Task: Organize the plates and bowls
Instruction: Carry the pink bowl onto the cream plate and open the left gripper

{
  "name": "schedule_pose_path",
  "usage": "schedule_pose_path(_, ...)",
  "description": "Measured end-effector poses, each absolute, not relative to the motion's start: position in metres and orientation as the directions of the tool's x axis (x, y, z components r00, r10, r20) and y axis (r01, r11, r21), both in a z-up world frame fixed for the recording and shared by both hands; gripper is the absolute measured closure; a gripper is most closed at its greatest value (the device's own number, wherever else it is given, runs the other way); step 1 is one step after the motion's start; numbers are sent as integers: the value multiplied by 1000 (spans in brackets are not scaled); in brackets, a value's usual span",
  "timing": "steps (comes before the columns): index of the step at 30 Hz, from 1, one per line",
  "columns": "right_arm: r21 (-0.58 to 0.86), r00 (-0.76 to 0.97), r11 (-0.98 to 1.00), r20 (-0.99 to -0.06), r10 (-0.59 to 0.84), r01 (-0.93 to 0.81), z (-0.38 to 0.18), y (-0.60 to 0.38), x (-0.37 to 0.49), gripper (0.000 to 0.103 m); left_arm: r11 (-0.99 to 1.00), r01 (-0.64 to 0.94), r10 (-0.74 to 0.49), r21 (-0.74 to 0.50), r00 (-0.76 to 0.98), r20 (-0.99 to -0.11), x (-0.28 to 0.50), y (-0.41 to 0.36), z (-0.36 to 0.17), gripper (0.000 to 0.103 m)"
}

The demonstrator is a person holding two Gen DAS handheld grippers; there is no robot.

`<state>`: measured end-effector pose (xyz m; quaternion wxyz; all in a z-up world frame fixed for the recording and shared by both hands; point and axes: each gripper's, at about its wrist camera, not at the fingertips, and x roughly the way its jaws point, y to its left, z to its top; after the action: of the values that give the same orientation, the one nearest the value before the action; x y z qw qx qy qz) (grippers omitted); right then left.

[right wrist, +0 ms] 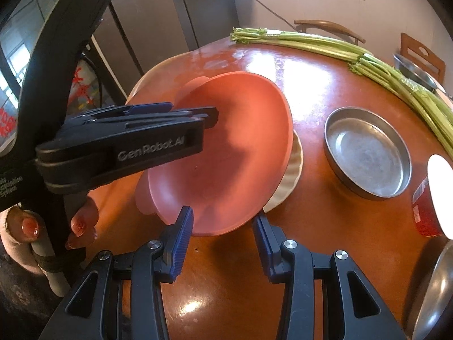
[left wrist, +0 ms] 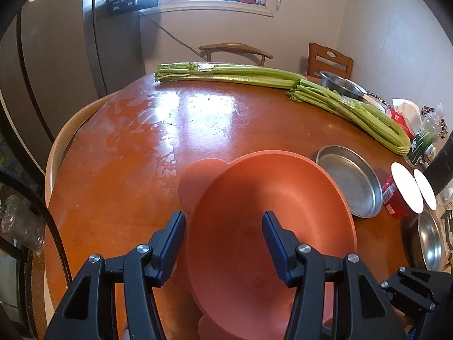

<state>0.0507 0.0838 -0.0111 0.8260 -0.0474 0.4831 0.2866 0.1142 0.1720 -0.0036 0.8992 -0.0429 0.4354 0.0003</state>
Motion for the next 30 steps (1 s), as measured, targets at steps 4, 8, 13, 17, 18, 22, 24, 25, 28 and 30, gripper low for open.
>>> schedule_pose_path(4, 205, 362, 834, -829, 426, -513, -13, 86, 54, 58, 997, -31, -34, -68, 615, -787, 121, 170, -7, 47)
schedule_pose_path(8, 200, 360, 822, -826, 434, -532, -11, 89, 54, 58, 998, -36, -23, -57, 617, -786, 124, 169, -5, 47)
schedule_pose_path(13, 215, 338, 807, -826, 451, -551, -15, 93, 52, 56, 999, -22, -25, -49, 616, -787, 129, 166, -6, 47)
schedule_pose_path(17, 197, 330, 795, -832, 445, -573, -16, 97, 48, 56, 998, -25, -24, -50, 606, -795, 134, 167, -10, 47)
schedule_pose_path(18, 186, 329, 786, -833, 445, -590, -16, 99, 45, 56, 998, -26, -25, -51, 605, -795, 135, 167, -10, 47)
schedule_pose_path(22, 129, 334, 757, -841, 425, -640, -17, 108, 37, 55, 998, -29, -24, -52, 603, -797, 137, 168, -11, 47)
schedule_pose_path(24, 127, 325, 752, -846, 422, -647, -17, 109, 36, 55, 998, -30, -25, -54, 604, -796, 136, 168, -10, 47)
schedule_pose_path(25, 130, 323, 751, -846, 425, -648, -17, 109, 35, 55, 998, -31, -25, -55, 606, -795, 135, 169, -10, 47)
schedule_pose_path(28, 129, 329, 750, -842, 429, -649, -15, 106, 34, 55, 998, -33, -27, -60, 610, -792, 132, 170, -8, 47)
schedule_pose_path(30, 133, 333, 757, -839, 429, -640, -14, 103, 35, 55, 998, -33, -29, -62, 613, -790, 130, 170, -6, 47)
